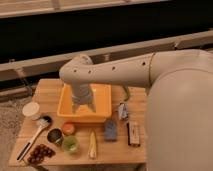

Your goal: Place sponge in plastic cup

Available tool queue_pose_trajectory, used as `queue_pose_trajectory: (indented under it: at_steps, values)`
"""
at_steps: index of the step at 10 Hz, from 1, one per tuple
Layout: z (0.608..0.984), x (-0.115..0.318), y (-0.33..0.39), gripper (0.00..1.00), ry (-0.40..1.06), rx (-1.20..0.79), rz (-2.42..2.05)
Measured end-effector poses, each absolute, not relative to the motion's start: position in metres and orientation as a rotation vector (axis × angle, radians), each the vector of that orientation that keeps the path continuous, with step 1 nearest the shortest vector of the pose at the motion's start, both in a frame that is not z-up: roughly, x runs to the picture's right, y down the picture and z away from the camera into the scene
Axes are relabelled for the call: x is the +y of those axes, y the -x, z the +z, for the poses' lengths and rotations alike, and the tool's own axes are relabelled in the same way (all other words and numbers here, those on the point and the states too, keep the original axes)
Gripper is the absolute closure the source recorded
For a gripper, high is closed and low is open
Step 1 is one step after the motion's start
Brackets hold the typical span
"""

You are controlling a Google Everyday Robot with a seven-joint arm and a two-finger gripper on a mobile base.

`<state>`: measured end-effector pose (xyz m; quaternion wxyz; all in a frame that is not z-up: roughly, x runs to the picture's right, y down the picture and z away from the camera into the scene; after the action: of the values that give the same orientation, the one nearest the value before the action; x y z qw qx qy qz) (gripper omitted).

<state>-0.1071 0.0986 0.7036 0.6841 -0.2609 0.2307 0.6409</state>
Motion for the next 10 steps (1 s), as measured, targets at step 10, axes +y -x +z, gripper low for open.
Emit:
queue_pose_trajectory:
  at_steps: [10]
  values:
    - [0.700,0.111,0.093,0.35,0.585,0.518,1.446]
